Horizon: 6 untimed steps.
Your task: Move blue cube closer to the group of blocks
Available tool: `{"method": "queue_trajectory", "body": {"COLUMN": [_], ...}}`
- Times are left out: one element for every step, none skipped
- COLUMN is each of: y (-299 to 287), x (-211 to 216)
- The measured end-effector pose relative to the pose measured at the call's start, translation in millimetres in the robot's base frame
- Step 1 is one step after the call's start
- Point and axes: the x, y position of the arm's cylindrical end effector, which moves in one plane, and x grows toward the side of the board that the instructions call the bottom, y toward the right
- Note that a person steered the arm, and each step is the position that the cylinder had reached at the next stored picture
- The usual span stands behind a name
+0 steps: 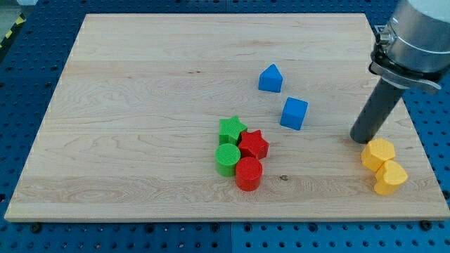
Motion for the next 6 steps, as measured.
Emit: {"method": "queue_trajectory", "body": {"y": [-31,-38,-38,-52,-95,-100], "x": [-5,-5,-5,-37,-57,-57]}}
